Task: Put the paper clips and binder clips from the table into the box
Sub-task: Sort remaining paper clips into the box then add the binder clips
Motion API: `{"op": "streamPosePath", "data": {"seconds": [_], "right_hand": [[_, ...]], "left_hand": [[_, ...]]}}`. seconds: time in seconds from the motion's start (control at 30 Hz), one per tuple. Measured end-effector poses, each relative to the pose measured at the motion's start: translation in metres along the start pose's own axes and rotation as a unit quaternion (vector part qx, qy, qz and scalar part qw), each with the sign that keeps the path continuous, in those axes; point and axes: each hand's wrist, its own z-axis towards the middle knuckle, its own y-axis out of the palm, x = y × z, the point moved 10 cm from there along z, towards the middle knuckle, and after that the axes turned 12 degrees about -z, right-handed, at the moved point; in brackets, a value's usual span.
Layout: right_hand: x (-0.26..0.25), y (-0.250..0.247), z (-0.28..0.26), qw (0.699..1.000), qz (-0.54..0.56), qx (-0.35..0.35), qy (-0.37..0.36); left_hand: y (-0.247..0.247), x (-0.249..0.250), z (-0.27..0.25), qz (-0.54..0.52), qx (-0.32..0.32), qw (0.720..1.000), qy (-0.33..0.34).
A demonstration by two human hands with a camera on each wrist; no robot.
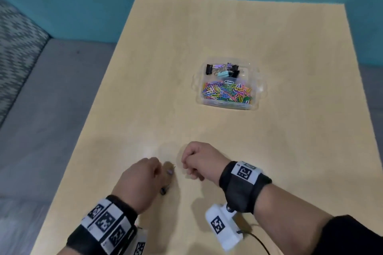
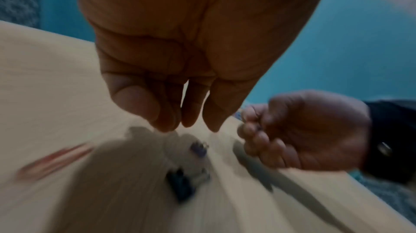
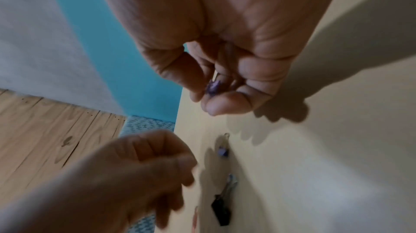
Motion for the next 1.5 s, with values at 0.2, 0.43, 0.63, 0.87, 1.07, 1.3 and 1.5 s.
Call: {"op": "streamPosePath", "data": {"seconds": [0.2,0.43,0.63,0.87,1.07,1.3,1.5], "right_hand": [[-0.026,0.036,0.018,0.926,-0.355,0.002,-0.129],[-0.028,0.065,0.026,0.776,-0.585,-0.012,-0.234],[-0.034,0.014,0.018,0.875,-0.462,0.009,-0.144],[-0.043,-0.162,0.0,0.937,0.313,0.12,-0.095],[-0.061,-0.257,0.022,0.944,0.184,0.266,-0.061],[-0.076,-0.267,0.024,0.965,0.064,0.254,-0.018],[-0.065,-0.24,-0.017,0.961,-0.003,0.268,-0.07]], "left_hand": [[0.039,-0.024,-0.027,0.007,0.004,1.0,-0.014],[0.04,-0.025,-0.026,-0.051,0.033,0.998,-0.017],[0.012,-0.003,-0.005,-0.03,0.045,0.999,0.006],[-0.058,0.116,0.093,-0.085,0.074,0.987,0.112],[-0.061,0.212,0.189,-0.053,0.075,0.983,0.156],[-0.056,0.216,0.207,-0.135,0.053,0.975,0.17],[-0.085,0.101,0.139,-0.197,0.092,0.972,0.091]]}}
